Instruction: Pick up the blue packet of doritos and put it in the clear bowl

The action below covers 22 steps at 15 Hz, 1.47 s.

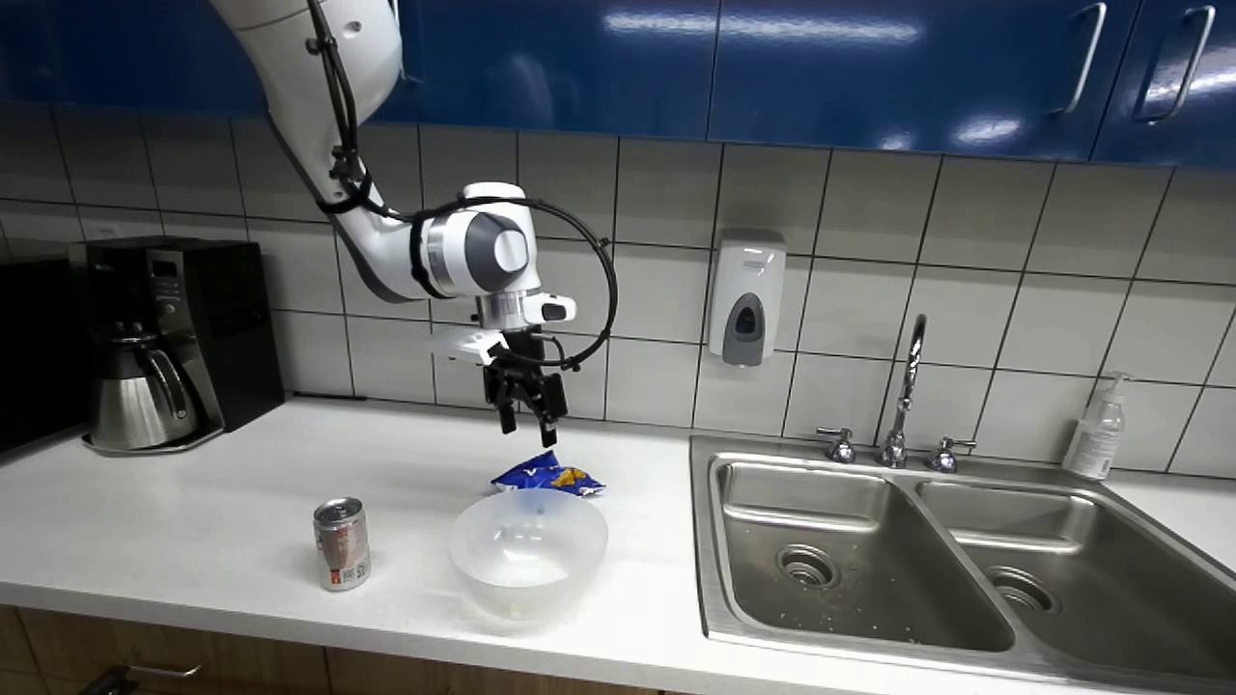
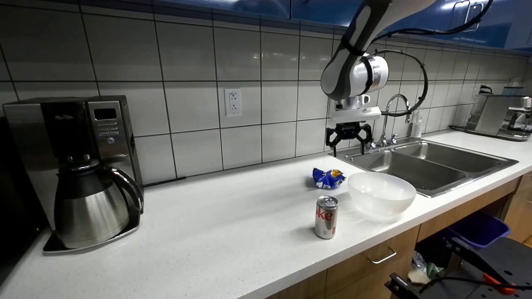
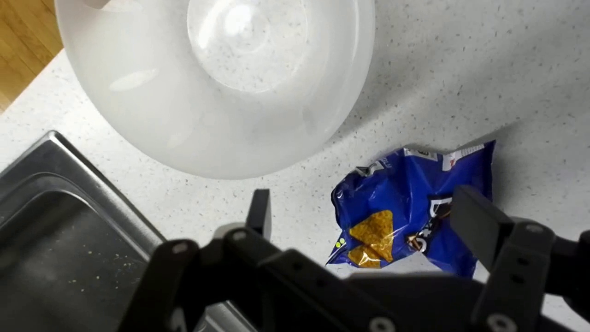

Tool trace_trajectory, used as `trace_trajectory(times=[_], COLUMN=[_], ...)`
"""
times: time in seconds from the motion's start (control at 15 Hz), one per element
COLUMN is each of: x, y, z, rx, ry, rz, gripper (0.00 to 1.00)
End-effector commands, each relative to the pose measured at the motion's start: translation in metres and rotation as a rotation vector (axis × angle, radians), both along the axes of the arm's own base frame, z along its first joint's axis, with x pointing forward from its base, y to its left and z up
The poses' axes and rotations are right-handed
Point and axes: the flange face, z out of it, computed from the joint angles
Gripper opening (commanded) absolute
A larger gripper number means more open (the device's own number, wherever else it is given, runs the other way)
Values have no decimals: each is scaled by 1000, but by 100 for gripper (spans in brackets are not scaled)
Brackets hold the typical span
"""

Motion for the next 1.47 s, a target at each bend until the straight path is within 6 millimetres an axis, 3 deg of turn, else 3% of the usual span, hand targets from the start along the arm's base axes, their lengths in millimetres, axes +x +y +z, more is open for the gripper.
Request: trace_trajectory(times=[0.0, 0.87, 1.4], x=[22, 76, 93], y=[-7, -12, -11], z=[-8, -68, -108], rx=[-6, -21, -21], ry=[-5, -25, -12], rz=[-108, -215, -227], gripper=[100, 100, 100])
